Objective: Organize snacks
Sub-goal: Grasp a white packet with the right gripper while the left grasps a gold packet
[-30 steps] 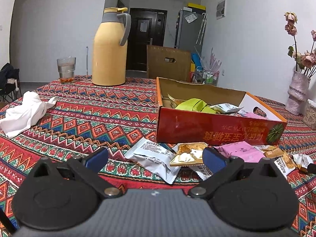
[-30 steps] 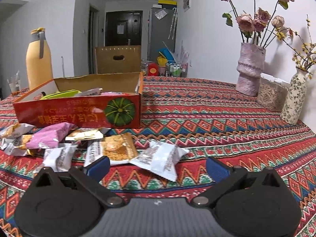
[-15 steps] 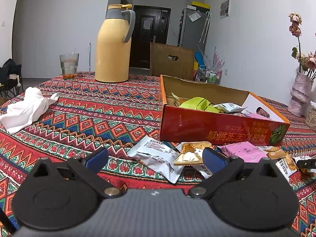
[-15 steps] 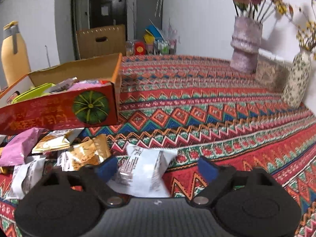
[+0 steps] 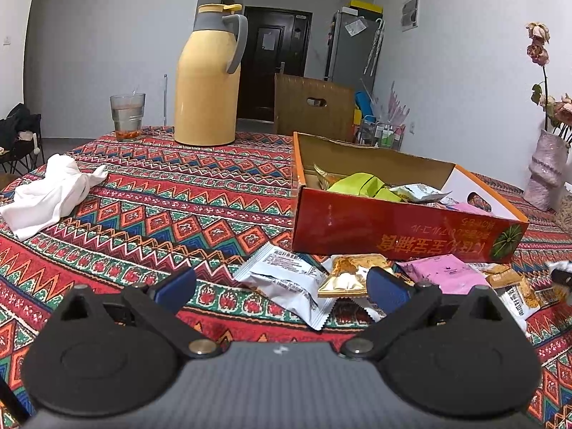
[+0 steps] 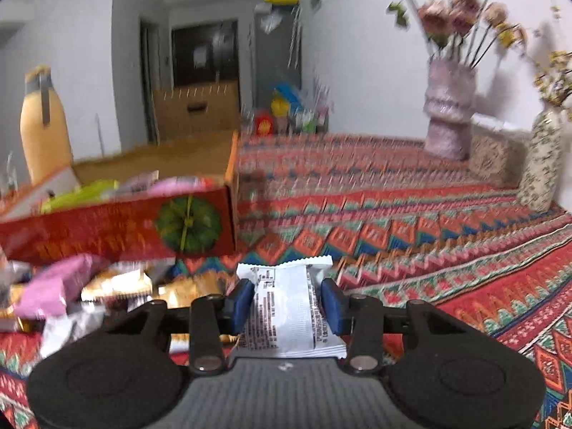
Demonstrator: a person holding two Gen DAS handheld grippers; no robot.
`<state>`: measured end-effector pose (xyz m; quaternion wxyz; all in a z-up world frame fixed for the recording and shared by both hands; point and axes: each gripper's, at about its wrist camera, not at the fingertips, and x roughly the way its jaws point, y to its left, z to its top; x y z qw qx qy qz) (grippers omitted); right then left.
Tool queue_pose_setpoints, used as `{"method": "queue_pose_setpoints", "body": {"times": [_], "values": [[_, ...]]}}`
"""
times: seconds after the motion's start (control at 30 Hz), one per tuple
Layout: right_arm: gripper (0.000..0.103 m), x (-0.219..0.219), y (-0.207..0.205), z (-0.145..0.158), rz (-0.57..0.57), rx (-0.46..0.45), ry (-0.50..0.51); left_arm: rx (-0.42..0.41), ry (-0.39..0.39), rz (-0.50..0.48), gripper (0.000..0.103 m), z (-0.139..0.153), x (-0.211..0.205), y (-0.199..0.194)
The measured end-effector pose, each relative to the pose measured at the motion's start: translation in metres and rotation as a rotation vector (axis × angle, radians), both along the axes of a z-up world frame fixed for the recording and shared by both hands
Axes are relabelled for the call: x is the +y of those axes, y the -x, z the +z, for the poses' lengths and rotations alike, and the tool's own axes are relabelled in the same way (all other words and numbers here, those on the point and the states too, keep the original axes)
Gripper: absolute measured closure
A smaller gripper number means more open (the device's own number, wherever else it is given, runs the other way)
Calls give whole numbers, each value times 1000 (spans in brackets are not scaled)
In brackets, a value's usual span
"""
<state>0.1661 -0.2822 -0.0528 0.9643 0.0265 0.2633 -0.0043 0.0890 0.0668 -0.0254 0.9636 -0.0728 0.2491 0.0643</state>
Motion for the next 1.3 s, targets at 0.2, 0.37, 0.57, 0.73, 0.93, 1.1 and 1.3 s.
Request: {"method": "queue_pose_setpoints", "body": {"times": [0.2,0.37,0.57,0.73,0.93,1.1,1.3], "values": [[61,-1,9,7,9,-73,-7,58,0,-14,0,5,4,-4],[61,-6,9,8,13,-83,-38,101,-107,-4,0,16,9,-12],[61,-7,11,6,17,-96,-46,191,-208,15,0,13,11,-49],[61,-7,13,5,17,-103,-48,243,-127,-17,0,-10,16,-70],[61,-7,12,4,23,-96,-52,219,-102,-124,0,-20,6,-67],[61,-7,12,4,24,-94,-52,235,-88,-136,0,-26,4,-71],[61,-6,11,4,25,-93,-55,263,-102,-125,0,-28,2,-75]]}}
